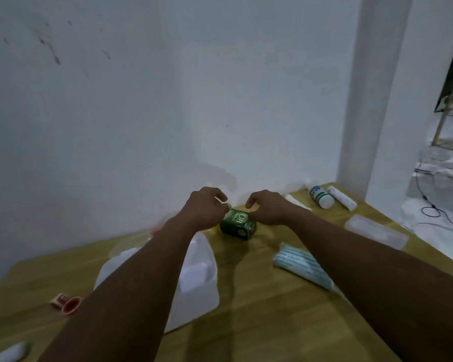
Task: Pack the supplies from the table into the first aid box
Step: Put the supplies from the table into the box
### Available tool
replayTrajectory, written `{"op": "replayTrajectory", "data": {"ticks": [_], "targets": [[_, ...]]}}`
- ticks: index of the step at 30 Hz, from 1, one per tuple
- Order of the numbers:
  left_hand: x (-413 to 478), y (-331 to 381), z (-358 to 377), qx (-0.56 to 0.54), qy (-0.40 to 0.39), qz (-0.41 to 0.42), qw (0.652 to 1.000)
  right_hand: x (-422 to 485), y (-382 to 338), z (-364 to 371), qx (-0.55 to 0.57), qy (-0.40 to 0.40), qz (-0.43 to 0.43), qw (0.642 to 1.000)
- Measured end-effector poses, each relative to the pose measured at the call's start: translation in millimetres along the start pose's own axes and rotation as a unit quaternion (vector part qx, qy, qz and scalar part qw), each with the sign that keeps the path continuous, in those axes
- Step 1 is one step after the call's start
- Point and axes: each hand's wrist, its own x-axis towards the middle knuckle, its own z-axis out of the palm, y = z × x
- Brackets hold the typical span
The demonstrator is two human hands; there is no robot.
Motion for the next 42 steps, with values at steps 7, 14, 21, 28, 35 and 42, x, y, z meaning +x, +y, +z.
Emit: {"op": "replayTrajectory", "data": {"ticks": [7, 14, 21, 28, 35, 42], "targets": [[-7.4, -44.1, -10.8, 0.033, 0.019, -0.027, 0.999, 31.9, -9.2, 51.2, -0.098, -0.041, -0.007, 0.994], [-23.6, -56.3, -29.2, 0.036, 0.032, -0.048, 0.998, 22.3, -8.1, 47.7, -0.051, 0.007, -0.014, 0.999], [-52.7, -53.2, -58.7, 0.019, 0.063, -0.047, 0.997, -11.4, -62.2, -25.5, -0.019, -0.016, -0.103, 0.994], [-97.4, -67.1, -83.9, 0.040, 0.091, -0.061, 0.993, -51.7, -117.1, -46.7, -0.102, -0.070, -0.151, 0.981], [-120.7, -86.1, -90.6, 0.032, 0.096, -0.076, 0.992, -71.9, -156.6, -19.4, -0.213, -0.071, -0.214, 0.951], [-120.1, -93.6, -90.3, 0.026, 0.105, -0.077, 0.991, -70.1, -173.4, -2.7, -0.293, -0.102, -0.202, 0.929]]}}
